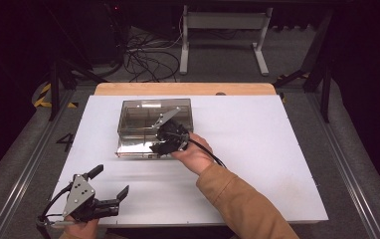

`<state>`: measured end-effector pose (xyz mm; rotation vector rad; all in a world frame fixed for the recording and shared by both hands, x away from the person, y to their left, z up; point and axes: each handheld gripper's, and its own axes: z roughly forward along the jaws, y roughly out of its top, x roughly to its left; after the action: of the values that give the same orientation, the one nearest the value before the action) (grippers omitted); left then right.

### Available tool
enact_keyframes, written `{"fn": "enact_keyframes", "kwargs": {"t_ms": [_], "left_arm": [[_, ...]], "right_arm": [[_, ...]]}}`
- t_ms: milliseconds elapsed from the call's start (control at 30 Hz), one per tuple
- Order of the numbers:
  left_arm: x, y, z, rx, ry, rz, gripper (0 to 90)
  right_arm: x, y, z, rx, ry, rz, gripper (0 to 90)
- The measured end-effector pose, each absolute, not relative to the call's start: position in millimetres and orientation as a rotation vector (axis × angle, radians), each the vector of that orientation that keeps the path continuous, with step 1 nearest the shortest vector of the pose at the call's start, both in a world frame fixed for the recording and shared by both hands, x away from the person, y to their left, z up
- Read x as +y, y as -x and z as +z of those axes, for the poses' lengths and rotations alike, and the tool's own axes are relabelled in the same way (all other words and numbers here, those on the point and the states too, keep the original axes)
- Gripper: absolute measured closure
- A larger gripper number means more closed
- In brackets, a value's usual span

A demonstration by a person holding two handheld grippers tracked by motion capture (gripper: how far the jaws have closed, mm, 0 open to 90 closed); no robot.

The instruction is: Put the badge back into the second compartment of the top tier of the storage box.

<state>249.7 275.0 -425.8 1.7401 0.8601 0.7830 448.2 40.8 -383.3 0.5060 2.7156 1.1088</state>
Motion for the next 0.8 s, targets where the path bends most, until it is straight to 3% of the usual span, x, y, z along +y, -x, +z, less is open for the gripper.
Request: {"fn": "enact_keyframes", "kwargs": {"t_ms": [800], "left_arm": [[274.8, -249.7, -425.7, 0.862, -1.738, 0.784, 3.5]], "right_arm": [[17.6, -431.3, -350.5, 2.576, -0.448, 1.298, 38.5]]}}
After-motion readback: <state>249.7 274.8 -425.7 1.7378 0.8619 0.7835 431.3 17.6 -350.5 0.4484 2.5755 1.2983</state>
